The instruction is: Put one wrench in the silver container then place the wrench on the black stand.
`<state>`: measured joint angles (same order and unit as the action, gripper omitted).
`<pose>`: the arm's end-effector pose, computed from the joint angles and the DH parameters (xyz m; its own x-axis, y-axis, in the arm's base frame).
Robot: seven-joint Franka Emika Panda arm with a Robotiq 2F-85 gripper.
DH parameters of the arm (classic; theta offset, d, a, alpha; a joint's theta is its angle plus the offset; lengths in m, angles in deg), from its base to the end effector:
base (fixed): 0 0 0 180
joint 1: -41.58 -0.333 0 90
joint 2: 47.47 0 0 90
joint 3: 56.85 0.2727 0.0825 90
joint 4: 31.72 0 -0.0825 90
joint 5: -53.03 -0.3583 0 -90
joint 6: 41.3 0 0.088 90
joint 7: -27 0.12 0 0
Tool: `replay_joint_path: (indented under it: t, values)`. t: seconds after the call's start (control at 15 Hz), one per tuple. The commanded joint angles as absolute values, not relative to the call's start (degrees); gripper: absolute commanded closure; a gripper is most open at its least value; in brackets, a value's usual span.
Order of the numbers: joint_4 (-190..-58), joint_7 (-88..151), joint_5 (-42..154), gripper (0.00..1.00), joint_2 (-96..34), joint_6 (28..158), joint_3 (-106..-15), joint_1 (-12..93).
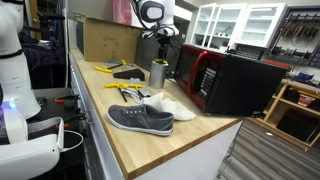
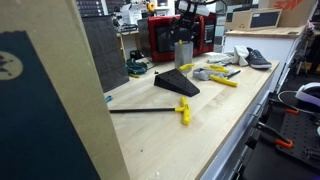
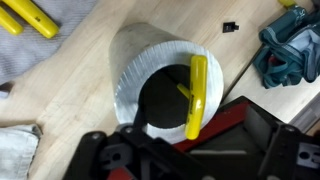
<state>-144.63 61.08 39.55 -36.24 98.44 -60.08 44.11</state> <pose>0.5914 -0.0563 0.3601 0.6425 -0.7586 0.1080 -0.7086 -0.6418 -0.2932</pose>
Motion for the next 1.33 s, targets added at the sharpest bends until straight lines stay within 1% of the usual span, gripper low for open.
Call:
replay_joint_path:
  t: [0.0,0.2,0.33,0.53,0.6,0.67,0.73,1.0,1.27]
  values:
    - [-142.51,63.85,40.25,0.32,-35.51,95.87,-60.64,43.05]
    - [-142.15,64.32,40.16,0.58,-35.55,94.94,-60.52,42.75]
    - [-142.11,65.26,40.04,0.71,-35.56,94.33,-60.48,42.45]
    - [-142.19,65.96,39.90,0.95,-35.85,93.18,-60.41,42.20]
    - [-142.19,65.97,40.06,0.99,-36.07,92.54,-60.41,42.16]
    - [-142.09,65.97,40.20,1.00,-36.22,91.99,-60.41,42.13]
    - [-142.01,66.07,40.47,0.96,-36.50,91.31,-60.41,42.06]
    - [-143.03,65.79,44.09,0.96,-40.51,87.16,-60.45,41.45]
    - [-144.63,67.09,49.86,0.96,-47.17,83.88,-60.24,41.35]
